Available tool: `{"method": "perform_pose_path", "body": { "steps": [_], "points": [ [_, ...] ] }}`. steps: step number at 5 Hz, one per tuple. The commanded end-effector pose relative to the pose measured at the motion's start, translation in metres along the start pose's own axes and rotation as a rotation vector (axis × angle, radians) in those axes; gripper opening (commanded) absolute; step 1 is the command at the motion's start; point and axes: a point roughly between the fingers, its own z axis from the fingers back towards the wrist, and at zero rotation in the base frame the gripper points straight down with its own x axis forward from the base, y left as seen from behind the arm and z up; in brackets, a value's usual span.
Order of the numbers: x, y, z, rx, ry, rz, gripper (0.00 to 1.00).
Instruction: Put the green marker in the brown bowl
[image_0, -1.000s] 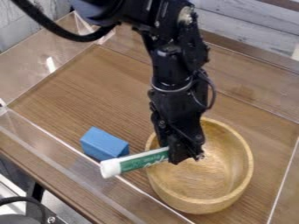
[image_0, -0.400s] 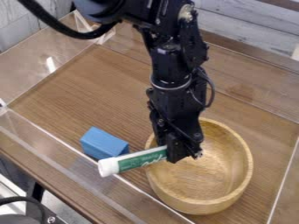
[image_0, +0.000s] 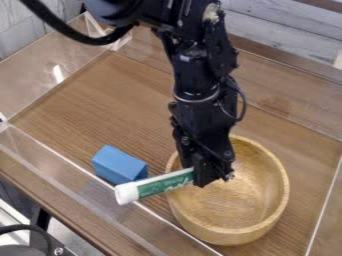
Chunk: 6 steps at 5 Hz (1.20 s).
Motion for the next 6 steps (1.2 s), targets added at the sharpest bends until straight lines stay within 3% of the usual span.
{"method": "perform_pose_path", "body": {
  "steps": [1, 6],
  "points": [
    [0.0117, 0.0030, 0.0158, 0.011, -0.076, 0.010, 0.00],
    [0.0169, 0.0034, 0.0215, -0.027, -0.129, 0.040, 0.00]
  ]
}}
